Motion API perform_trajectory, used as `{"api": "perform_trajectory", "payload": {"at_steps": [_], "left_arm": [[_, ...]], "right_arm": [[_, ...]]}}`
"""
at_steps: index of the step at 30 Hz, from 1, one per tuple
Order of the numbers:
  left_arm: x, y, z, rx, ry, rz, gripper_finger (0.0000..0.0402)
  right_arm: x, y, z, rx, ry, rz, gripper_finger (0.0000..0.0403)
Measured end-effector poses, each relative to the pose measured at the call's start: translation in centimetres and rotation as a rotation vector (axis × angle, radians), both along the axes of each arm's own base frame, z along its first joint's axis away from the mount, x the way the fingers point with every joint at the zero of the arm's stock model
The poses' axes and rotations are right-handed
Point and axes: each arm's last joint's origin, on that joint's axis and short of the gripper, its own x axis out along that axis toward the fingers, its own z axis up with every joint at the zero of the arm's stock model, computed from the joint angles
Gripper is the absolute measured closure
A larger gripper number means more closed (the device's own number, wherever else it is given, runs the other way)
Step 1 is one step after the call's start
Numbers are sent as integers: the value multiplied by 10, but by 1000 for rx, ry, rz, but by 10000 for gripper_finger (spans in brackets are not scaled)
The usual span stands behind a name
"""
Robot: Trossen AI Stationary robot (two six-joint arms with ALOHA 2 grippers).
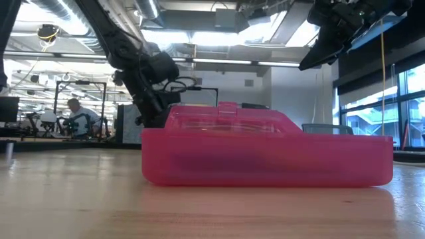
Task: Pick & place school supplies into a supply box
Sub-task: Put the blue pen into the red supply box
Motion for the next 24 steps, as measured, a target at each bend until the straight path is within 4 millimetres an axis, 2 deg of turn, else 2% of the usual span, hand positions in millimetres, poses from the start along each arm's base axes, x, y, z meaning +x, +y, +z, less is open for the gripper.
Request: {"api": "perform_trajectory", "payload": {"at_steps": [10, 24], "left_arm": [[0, 4, -21, -67, 45, 56, 246], [-2, 2, -25, -78, 81, 58, 378]], "right_arm": [[0, 0, 0, 0, 0, 0, 319], [0, 0, 0, 1, 1, 0, 319]]}}
